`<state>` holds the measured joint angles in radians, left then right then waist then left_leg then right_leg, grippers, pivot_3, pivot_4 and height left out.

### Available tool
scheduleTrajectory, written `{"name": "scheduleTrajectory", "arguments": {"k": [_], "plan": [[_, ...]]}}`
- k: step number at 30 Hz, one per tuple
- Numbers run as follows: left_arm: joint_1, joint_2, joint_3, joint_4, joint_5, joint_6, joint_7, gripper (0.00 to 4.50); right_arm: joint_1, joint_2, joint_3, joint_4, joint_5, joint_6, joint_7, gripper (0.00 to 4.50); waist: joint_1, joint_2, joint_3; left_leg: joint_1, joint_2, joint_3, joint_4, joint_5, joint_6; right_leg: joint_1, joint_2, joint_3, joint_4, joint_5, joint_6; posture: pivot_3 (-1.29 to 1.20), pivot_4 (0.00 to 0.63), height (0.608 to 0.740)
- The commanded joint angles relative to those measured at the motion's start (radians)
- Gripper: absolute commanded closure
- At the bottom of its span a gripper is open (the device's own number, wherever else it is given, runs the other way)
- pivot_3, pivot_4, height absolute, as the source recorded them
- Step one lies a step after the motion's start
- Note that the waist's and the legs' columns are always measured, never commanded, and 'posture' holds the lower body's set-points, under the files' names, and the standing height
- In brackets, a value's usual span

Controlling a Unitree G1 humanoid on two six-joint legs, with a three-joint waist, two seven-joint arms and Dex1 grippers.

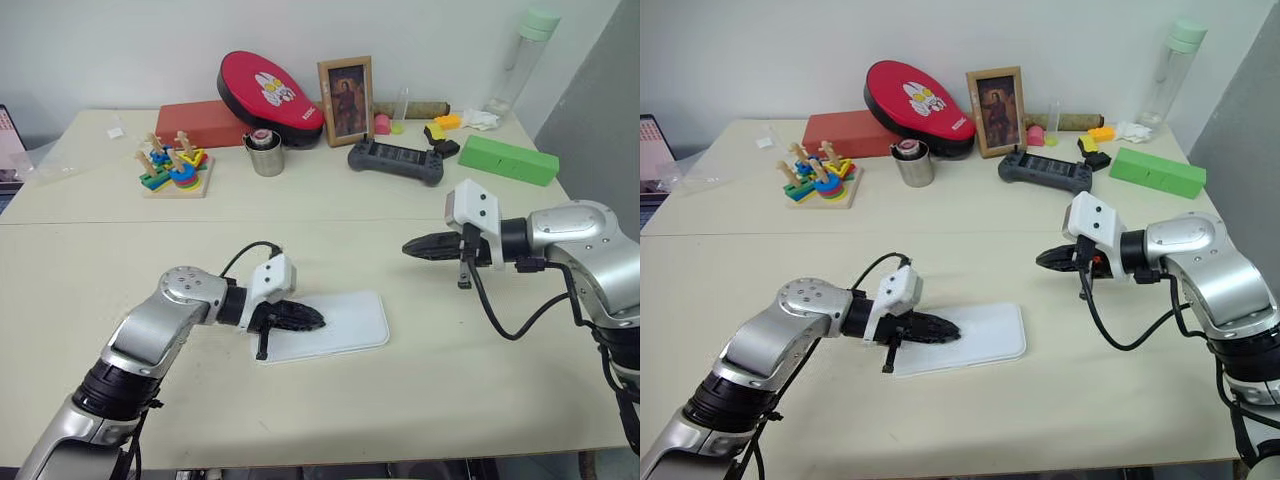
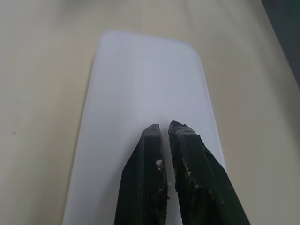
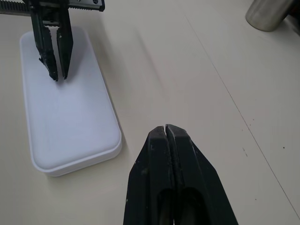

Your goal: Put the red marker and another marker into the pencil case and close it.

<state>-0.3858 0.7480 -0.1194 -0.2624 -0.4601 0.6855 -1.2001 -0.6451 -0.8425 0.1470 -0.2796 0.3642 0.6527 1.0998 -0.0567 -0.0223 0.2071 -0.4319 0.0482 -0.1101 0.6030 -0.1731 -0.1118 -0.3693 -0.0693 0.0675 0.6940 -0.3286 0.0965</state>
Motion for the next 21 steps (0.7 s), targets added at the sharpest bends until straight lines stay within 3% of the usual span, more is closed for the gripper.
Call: {"name": "scheduleTrajectory", "arguments": {"k": [1,5,8,15,21], "plan": [[0.024,0.019,0.203,-0.125,-0.159,0.115,0.077,4.12,0.015,-0.003,-0.047,-0.033,0.008,0.0,-0.029,4.5,-0.001,0.0,0.0,0.0,0.0,0.0,0.0,0.0,0.0,0.0,0.0,0.0,0.0,0.0,0.0,0.0,0.15,0.74],[0.092,0.007,0.377,-0.2,-0.217,0.195,0.235,4.12,0.046,0.006,-0.059,-0.013,-0.003,0.002,-0.075,4.5,0.0,0.0,0.0,0.0,0.0,0.0,0.0,0.0,0.0,0.0,0.0,0.0,0.0,0.0,0.0,0.0,0.15,0.74],[0.199,-0.009,0.466,-0.221,-0.166,0.156,0.34,4.12,0.092,0.005,-0.069,0.01,-0.022,-0.012,-0.112,4.5,0.0,0.0,0.0,0.0,0.0,0.0,0.0,0.0,0.0,0.0,0.0,0.0,0.0,0.0,0.0,0.0,0.15,0.74],[0.478,-0.127,0.557,-0.224,-0.017,-0.001,0.542,4.12,0.191,0.003,-0.124,0.153,-0.09,-0.047,-0.212,4.5,0.005,-0.001,0.0,0.001,0.0,0.001,0.0,0.0,0.0,0.001,0.0,0.001,-0.001,0.0,0.0,0.0,0.15,0.74],[0.553,-0.182,0.575,-0.209,0.015,-0.064,0.619,4.12,0.238,-0.003,-0.149,0.266,-0.123,-0.08,-0.24,4.5,0.011,-0.001,0.0,0.001,0.0,0.001,0.001,0.0,0.0,0.001,0.0,0.001,-0.001,0.0,0.0,0.0,0.15,0.74]]}}
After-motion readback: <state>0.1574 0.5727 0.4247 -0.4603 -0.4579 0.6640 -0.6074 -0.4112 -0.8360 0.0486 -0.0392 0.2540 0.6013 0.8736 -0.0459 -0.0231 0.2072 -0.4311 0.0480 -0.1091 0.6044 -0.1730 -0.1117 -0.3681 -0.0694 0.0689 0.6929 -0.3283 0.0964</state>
